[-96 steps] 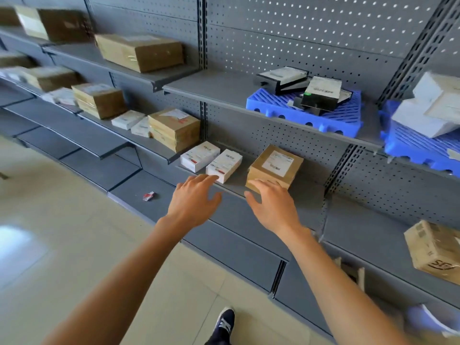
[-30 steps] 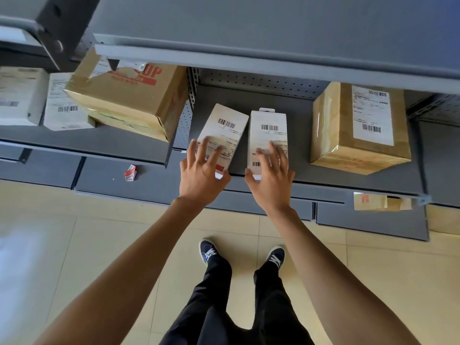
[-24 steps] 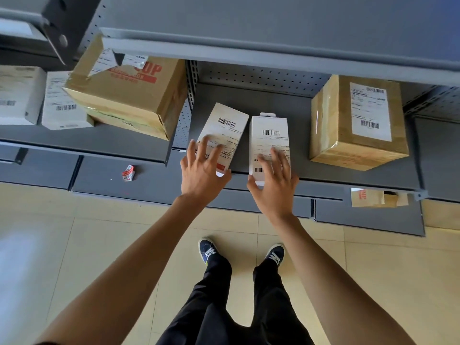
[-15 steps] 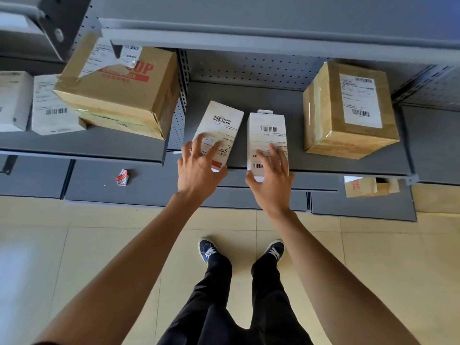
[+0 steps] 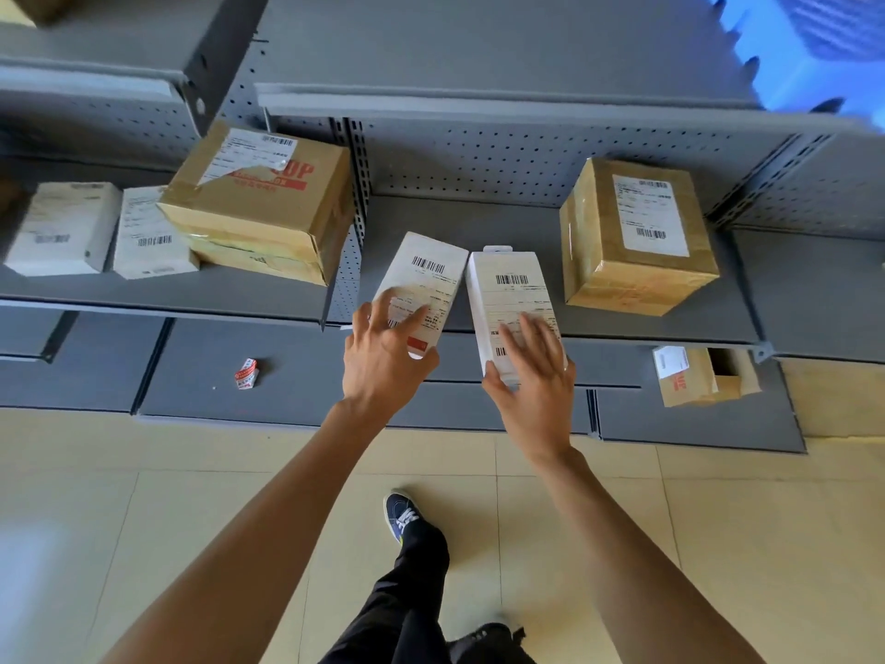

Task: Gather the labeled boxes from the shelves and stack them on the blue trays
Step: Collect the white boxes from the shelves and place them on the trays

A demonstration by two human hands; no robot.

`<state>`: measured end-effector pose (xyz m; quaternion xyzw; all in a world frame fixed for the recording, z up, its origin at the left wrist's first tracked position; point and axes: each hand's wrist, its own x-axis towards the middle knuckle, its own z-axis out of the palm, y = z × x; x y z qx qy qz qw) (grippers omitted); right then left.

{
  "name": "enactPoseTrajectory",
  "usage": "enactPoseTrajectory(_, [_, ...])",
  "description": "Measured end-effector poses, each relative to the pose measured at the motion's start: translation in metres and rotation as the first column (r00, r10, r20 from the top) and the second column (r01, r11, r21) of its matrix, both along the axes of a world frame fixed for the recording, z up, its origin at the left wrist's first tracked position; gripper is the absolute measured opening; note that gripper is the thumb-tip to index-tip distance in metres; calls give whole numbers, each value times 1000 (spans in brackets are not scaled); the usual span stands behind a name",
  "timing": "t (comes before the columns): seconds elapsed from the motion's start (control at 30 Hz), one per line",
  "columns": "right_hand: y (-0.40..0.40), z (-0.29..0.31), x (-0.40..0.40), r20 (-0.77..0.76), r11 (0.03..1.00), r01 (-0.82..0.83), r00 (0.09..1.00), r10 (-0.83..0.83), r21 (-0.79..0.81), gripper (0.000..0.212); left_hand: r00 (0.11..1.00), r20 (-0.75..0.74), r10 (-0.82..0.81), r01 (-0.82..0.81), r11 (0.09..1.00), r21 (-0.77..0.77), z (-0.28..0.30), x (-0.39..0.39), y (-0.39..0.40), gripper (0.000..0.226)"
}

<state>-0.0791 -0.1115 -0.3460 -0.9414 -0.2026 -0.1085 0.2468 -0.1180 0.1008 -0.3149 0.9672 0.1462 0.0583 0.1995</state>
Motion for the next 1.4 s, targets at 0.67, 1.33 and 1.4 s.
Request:
enactPoseTrajectory(0.67, [-229,131,-135,324,961,238,906,-271,139,51,897,289,-335,324,942,84,134,-98,-200,58])
enactPoseTrajectory(1.33, [-400,244,-149,442,817,536,693,-570,214,51,669,472,-575,589,797,136,263,-49,-359,51])
enactPoseTrajectory(1.4, [-406,256,-133,462,812,540,675,-575,222,50,647,501,-575,596,791,137,277,-31,-365,50])
